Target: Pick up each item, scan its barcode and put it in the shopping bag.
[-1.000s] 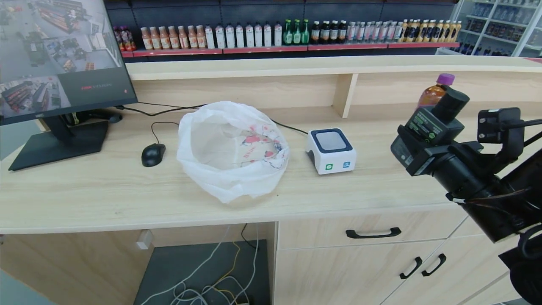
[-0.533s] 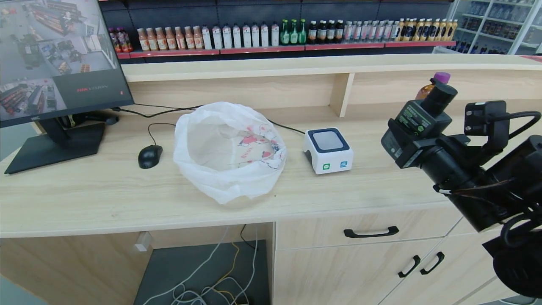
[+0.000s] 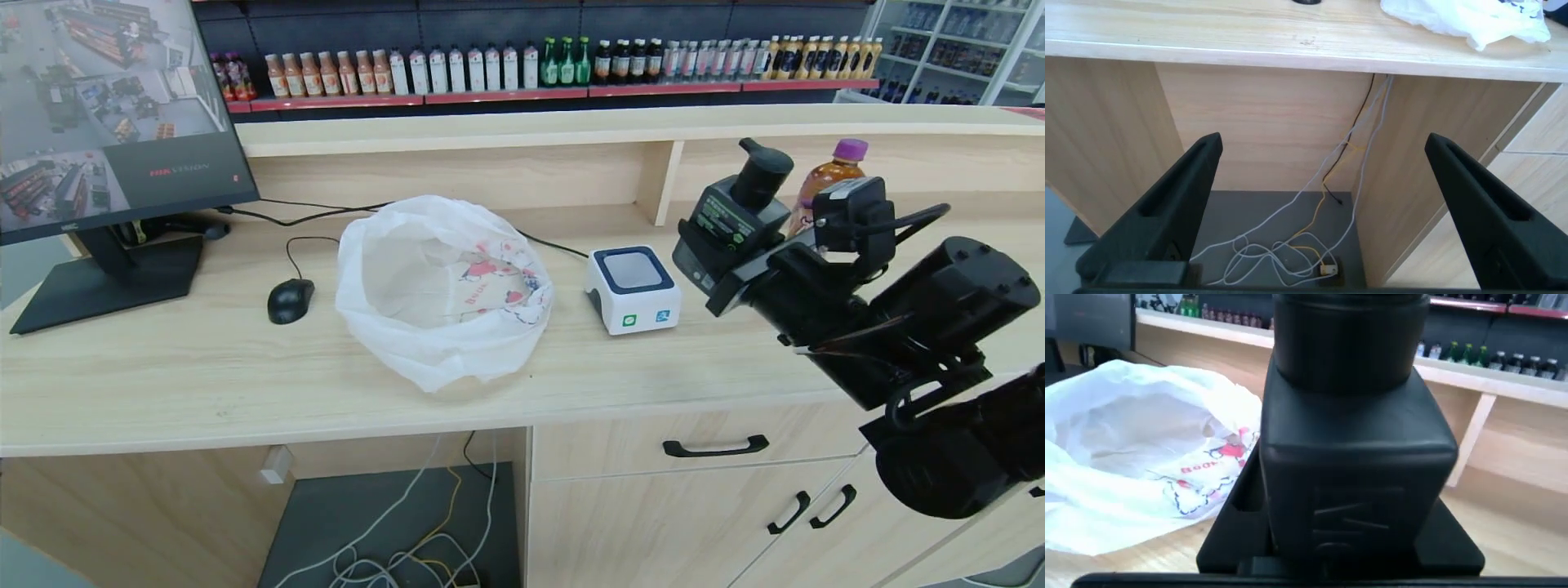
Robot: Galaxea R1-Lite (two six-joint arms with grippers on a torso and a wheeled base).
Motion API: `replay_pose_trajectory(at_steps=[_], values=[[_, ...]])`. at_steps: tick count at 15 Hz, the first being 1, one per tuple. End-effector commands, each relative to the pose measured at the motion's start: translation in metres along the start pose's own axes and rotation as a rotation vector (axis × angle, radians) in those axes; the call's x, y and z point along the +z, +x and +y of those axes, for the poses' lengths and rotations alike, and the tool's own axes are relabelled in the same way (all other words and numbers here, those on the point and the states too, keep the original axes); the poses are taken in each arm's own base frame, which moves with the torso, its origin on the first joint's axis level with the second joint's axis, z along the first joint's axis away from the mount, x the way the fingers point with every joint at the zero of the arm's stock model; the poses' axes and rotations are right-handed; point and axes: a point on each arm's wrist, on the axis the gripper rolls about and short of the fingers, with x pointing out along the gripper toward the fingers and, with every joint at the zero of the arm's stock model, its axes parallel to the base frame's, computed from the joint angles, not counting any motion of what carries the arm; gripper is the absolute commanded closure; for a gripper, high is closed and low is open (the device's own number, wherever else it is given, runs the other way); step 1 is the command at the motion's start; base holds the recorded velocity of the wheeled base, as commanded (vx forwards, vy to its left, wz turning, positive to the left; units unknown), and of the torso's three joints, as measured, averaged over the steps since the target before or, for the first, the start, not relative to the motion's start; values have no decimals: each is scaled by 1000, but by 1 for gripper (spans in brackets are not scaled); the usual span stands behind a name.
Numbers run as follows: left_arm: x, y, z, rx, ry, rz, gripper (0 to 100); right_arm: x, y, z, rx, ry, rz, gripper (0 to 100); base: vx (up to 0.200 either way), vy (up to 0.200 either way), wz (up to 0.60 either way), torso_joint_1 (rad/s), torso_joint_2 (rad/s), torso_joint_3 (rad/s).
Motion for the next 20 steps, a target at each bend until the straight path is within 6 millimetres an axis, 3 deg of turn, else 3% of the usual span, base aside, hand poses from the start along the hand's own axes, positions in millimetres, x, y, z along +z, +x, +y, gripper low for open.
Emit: replay_pose_trajectory(at_steps=[1, 8, 16, 20], values=[[0, 0, 0, 0, 0, 1, 0, -13, 21, -1, 17, -32, -26, 100, 0, 0, 0, 0, 0, 0], [0, 0, 0, 0, 0, 0, 0, -28, 69, -9, 93, -203, -173, 100, 0, 0, 0, 0, 0, 0], [0, 0, 0, 0, 0, 0, 0, -52, 82, -7, 226, -389, -230, 100, 0, 0, 0, 0, 0, 0], [0, 0, 0, 0, 0, 0, 0, -56, 87, -18, 263, -438, -267, 100, 0, 0, 0, 0, 0, 0]])
